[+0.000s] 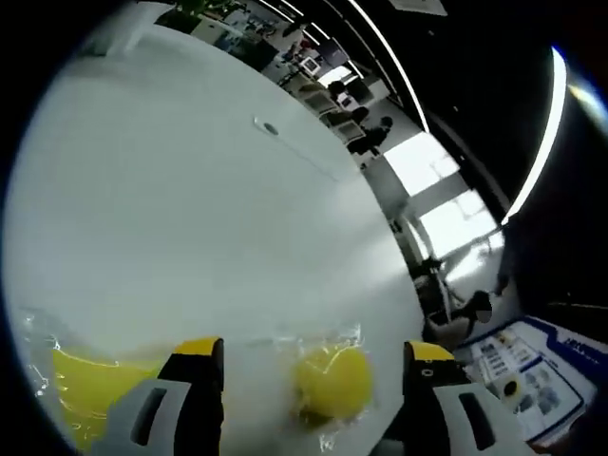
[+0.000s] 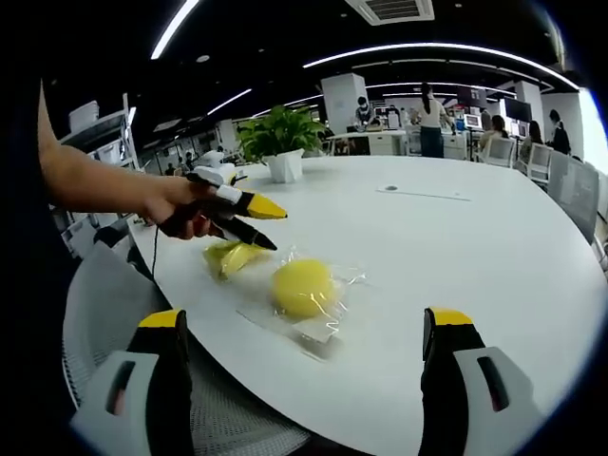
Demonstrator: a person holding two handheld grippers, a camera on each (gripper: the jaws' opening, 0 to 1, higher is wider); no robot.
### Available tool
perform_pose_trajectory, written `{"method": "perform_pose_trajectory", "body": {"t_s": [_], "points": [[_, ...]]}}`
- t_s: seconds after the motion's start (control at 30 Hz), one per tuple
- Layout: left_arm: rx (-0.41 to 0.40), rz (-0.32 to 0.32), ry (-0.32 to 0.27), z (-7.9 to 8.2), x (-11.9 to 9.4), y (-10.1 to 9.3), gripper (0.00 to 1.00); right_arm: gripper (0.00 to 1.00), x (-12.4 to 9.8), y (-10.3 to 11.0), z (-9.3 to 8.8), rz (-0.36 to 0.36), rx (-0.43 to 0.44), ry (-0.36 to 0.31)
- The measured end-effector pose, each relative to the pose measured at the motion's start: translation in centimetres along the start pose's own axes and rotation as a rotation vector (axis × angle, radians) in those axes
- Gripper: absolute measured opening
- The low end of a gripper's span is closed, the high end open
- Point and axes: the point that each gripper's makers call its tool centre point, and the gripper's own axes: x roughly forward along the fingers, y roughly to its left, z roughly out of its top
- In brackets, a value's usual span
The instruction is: Compare the silicone blocks by pressing each to a similar depth, holding the contact briefly, and releasing to observe deformation and rebound differences across the visible hardness samples.
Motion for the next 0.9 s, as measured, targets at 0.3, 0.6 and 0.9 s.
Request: {"method": "perform_pose_trajectory", "body": {"t_s": [0.3,0.6,0.9], "points": [[-0.048,-0.007,0.045,-0.9,1.2,-0.1,0.44,0.96,0.0,0.1,-0.4,0.003,0.008,0.009],[-0.110,0.011,0.066,-1.4,2.4,0.5,0.26,0.96,-0.3,-0.2,-0.4,-0.005,0.017,0.005],[-0.109,0.047,0.086,-2.0,3.2,1.0,0.18,0.96,-0.4,-0.2,-0.9,-0.006,0.028,0.010]]}}
